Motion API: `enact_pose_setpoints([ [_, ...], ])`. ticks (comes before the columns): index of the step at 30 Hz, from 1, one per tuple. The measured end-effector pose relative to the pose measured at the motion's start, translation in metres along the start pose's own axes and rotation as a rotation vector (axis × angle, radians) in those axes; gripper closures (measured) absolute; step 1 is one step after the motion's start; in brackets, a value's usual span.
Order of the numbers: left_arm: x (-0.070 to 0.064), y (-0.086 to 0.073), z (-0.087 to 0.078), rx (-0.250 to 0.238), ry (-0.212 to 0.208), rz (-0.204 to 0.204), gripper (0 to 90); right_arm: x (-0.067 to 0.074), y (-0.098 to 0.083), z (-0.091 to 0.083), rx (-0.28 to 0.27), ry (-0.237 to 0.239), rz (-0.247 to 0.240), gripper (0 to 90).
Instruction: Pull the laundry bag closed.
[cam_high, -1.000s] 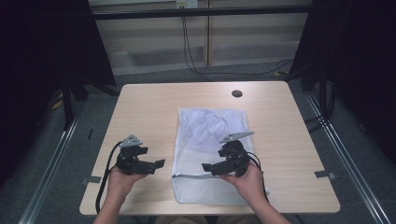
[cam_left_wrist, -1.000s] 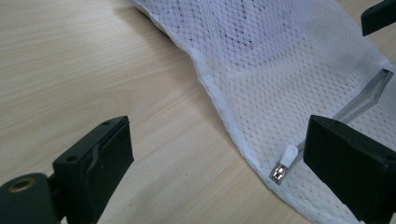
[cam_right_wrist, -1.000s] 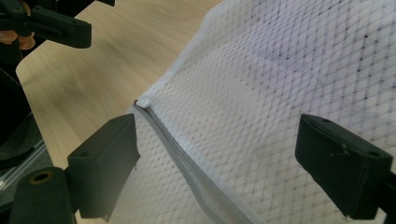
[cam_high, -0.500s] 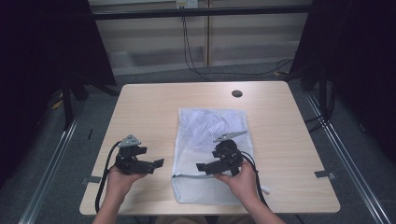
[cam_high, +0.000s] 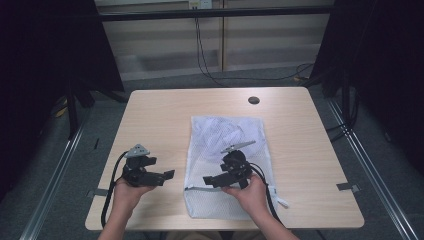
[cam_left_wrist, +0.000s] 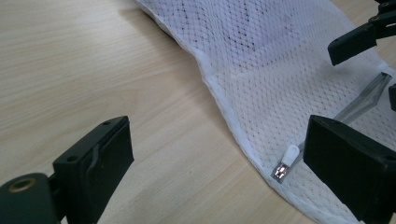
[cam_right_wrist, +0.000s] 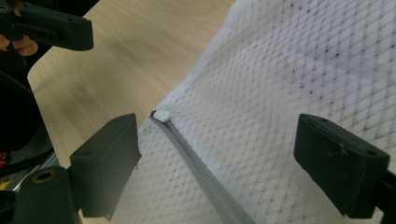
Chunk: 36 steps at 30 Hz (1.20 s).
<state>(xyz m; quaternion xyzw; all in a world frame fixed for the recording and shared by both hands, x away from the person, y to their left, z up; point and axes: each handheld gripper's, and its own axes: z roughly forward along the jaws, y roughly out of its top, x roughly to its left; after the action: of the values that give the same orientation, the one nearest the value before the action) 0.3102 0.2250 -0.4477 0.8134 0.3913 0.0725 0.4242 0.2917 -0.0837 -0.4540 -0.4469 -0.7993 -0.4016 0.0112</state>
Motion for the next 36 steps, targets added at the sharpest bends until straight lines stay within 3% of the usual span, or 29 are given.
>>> enact_pose_setpoints([
  [10, 0.001, 0.000, -0.001, -0.001, 0.000, 0.001, 8.1, 0.004, 0.002, 0.009, 0.004, 0.041, 0.036, 19.5],
  [36, 0.002, -0.001, -0.001, 0.009, 0.003, -0.002, 8.3, 0.012, 0.002, 0.030, 0.034, 0.145, 0.077, 36.4],
])
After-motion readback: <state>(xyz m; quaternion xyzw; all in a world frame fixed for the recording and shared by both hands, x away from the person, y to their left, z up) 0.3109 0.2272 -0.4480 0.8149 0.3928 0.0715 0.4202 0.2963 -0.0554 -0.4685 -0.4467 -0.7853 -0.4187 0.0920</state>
